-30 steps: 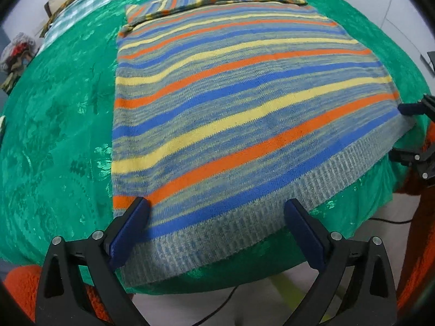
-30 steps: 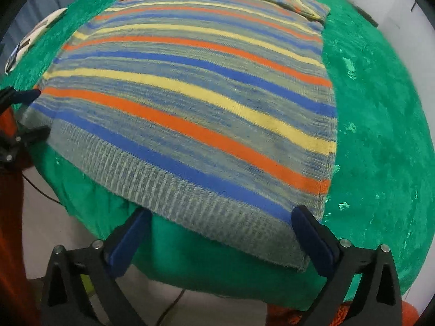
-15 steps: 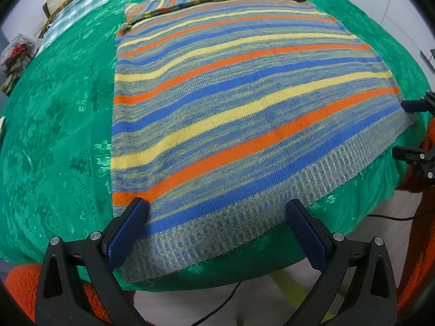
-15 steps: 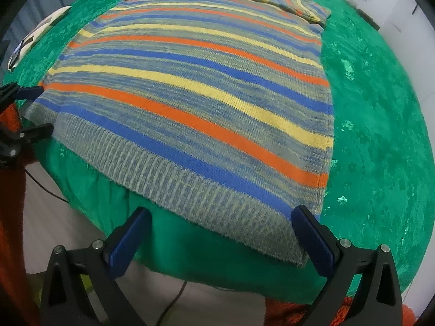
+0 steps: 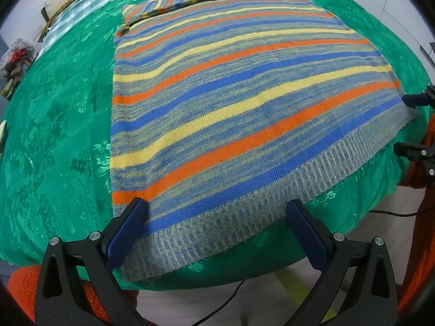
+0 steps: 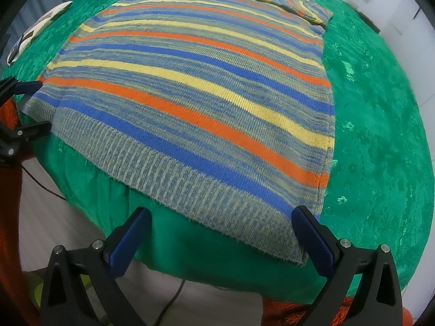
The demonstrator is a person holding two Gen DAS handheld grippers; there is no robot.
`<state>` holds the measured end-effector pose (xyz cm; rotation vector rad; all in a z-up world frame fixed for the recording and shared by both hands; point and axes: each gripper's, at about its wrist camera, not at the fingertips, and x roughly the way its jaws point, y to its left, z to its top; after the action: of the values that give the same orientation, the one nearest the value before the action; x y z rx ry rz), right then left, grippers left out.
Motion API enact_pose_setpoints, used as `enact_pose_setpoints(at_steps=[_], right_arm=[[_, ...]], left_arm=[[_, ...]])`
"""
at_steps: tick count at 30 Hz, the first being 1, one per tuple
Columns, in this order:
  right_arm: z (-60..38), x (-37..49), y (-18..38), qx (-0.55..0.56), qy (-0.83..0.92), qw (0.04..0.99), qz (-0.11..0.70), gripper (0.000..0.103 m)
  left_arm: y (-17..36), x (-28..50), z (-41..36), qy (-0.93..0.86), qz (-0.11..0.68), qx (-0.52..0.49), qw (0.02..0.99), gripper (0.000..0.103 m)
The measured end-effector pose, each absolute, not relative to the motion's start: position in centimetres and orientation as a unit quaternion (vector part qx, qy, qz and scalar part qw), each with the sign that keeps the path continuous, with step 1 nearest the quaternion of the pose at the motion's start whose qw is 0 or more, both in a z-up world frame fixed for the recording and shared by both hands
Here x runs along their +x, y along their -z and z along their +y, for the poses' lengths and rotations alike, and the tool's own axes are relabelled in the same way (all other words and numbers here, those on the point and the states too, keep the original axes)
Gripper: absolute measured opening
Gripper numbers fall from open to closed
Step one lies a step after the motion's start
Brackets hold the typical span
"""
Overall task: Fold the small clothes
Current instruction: 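Move both grippers to the ribbed hem of the striped sweater, then grasp the ribbed hem with both grippers and fold it up over the body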
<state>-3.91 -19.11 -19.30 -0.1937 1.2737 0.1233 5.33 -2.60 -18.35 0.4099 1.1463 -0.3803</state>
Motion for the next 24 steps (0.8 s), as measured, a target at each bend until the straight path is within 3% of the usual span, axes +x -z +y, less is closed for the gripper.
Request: enact_pose_setpoints(at_steps=[13, 18, 24], right_arm=[[-19.1, -3.9, 19.5, -0.09, -0.058, 0.797, 0.594, 0.103], [-19.9, -3.8, 18.3, -0.083, -0.096, 0.766, 0.63, 0.101], [-24.7, -5.0, 13.4, -0.019, -0.109, 0.772, 0.625, 0.1]], left_arm=[[18.5, 4.7, -3.1, 0.177, 0.539, 0.211, 0.796, 0.103], [17.3, 3.5, -2.3, 0.195, 0.576, 0.235, 0.758, 0.101], [12.1, 4.3, 3.6, 0.205, 0.559, 0.096, 0.797, 0.101]])
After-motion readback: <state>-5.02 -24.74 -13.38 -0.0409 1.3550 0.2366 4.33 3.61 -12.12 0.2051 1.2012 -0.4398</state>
